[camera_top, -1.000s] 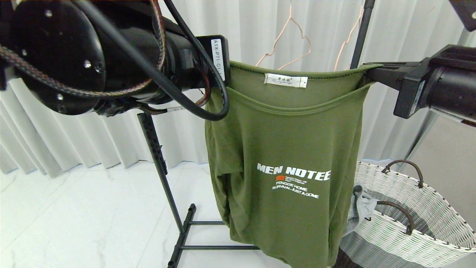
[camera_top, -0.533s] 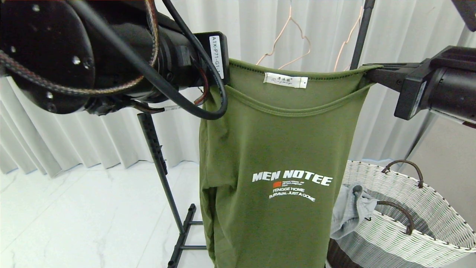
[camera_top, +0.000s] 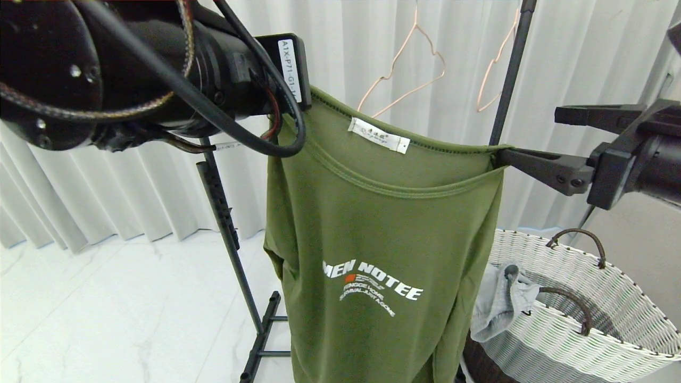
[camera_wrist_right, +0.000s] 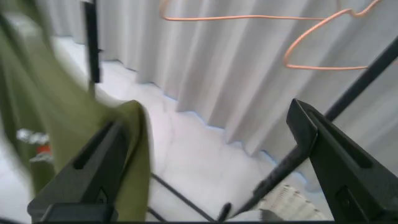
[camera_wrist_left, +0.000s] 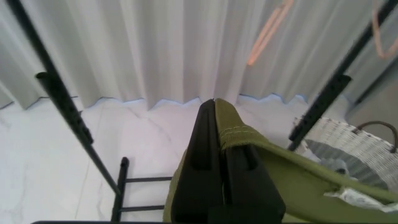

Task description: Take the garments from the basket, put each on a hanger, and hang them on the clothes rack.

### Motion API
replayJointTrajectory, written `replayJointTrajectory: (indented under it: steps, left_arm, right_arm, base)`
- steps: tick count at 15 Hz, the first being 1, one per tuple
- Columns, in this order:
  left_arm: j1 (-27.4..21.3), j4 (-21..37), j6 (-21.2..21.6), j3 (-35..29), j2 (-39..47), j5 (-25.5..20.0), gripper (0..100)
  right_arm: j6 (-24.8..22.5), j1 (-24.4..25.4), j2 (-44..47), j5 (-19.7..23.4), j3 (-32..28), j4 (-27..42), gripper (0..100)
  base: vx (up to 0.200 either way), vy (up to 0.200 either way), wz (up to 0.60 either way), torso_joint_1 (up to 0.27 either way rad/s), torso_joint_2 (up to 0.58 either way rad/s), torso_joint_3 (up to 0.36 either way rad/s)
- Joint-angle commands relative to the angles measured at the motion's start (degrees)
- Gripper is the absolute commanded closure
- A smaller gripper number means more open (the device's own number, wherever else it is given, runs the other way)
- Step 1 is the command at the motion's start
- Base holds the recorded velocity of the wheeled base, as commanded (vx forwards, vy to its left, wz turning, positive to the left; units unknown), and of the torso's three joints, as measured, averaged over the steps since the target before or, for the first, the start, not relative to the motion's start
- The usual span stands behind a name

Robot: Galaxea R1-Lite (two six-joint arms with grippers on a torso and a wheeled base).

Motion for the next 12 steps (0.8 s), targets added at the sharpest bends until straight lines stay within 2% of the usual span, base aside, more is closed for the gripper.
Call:
replayJointTrajectory:
  steps: [1,3,5,7,9,11,12]
  left_arm:
    - [2.44,0.04,-0.01,0.15,-0.31,0.01,100]
    - [3.49,0.04,-0.01,1.29,-1.63,0.01,100]
    - [5.51,0.04,0.07,5.95,-4.88,-0.08,100]
    - [6.48,0.04,0.16,10.96,-8.83,-0.17,100]
    - [7.8,0.04,2.62,15.09,-13.32,-0.34,100]
    - [11.93,0.04,7.37,18.16,-16.83,-1.84,100]
    - [13.86,0.04,7.81,18.25,-17.71,-4.3,100]
  right_arm:
    - [1.04,-0.02,-4.57,3.88,1.94,0.45,0]
    - [1.13,-0.11,-6.07,5.29,3.08,0.89,0]
    - [1.13,-1.25,-6.5,5.03,3.52,1.33,0]
    - [0.86,-3.36,-6.68,3.97,3.08,7.13,0]
    - [-0.45,-6.61,-6.77,-1.39,2.65,14.25,0]
    - [-3.18,-11.1,-6.5,-5.87,4.49,15.48,0]
    - [-5.38,-13.47,-6.68,-6.75,5.28,15.39,0]
  base:
    - [0.0,0.0,0.0,0.0,0.0,0.0]
    - [0.0,0.0,0.0,0.0,0.0,0.0]
    - [0.0,0.0,0.0,0.0,0.0,0.0]
    - [0.0,0.0,0.0,0.0,0.0,0.0]
    - [0.0,0.0,0.0,0.0,0.0,0.0]
    - [0.0,0.0,0.0,0.0,0.0,0.0]
    - [0.0,0.0,0.0,0.0,0.0,0.0]
